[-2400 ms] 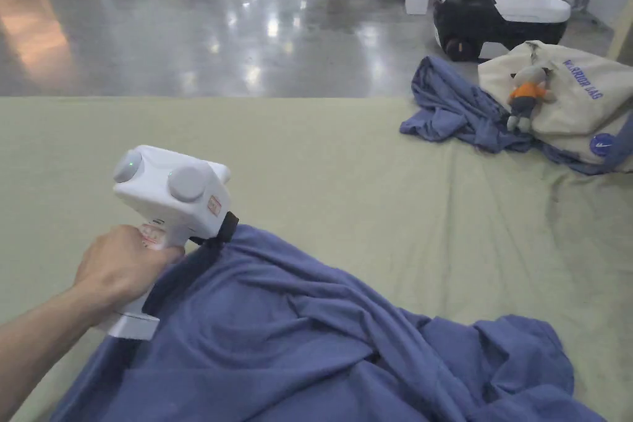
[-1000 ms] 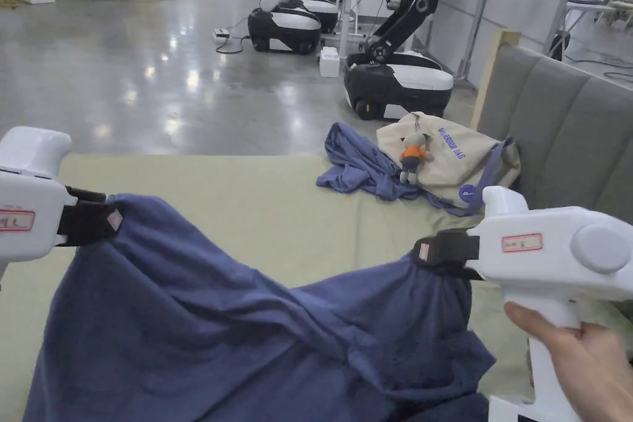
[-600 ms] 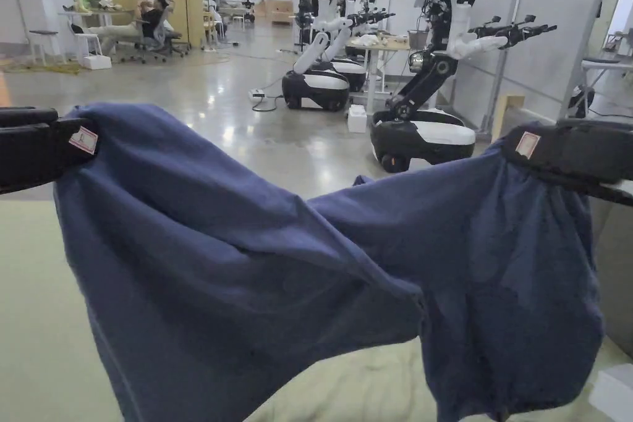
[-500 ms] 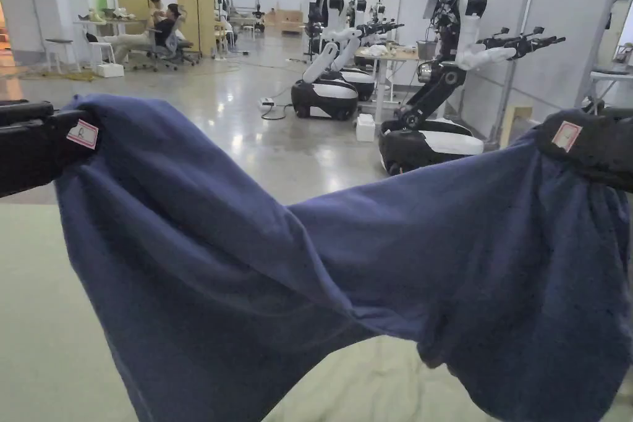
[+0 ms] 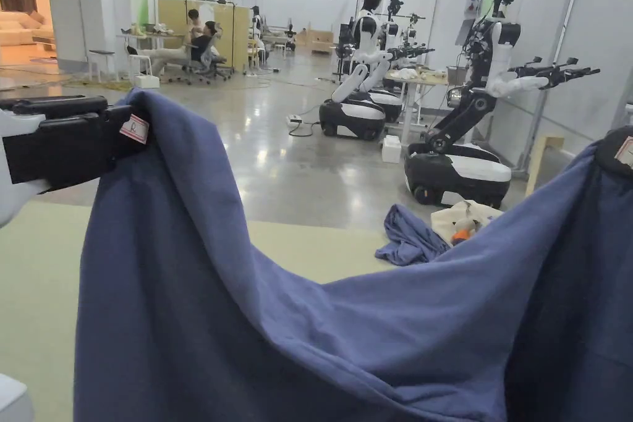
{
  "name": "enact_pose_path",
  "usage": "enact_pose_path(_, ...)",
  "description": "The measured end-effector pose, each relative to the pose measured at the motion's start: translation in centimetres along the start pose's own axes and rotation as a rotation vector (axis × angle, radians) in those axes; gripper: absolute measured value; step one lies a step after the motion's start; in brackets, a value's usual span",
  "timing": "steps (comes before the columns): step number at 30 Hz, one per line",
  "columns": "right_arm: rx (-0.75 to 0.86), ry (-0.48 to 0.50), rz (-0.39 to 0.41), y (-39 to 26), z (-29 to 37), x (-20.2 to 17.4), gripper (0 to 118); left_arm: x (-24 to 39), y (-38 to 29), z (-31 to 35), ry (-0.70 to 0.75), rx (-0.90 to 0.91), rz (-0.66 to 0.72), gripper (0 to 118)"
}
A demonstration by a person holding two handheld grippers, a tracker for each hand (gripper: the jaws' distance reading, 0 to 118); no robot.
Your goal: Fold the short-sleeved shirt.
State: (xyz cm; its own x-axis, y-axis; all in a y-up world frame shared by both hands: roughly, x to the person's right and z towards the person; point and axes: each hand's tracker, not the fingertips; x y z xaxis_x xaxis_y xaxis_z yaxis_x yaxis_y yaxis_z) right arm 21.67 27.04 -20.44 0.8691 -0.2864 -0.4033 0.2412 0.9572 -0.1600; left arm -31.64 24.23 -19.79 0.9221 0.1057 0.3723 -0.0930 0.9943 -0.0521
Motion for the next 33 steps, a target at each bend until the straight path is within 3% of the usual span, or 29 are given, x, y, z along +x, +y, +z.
enact_pose_path(17,-0.148,-0.06,0.003,-0.2,-18.6,6.2,6,-6.6,-0.3,-18.1,0.066,-0.158,0.013,9)
enact_pose_path(25,-0.263,-0.114,0.032,-3.5,-27.4,10.0,6,-9.0,-4.5,-25.8,0.117,-0.291,0.004,9)
enact_pose_path(29,-0.29,-0.123,0.019,-5.7,-28.8,11.0,6,-9.2,-6.5,-26.8,0.114,-0.337,0.034,9)
enact_pose_path(33,-0.326,-0.081,0.013,-7.5,-26.0,11.1,6,-8.8,-8.2,-24.6,0.095,-0.386,-0.005,9)
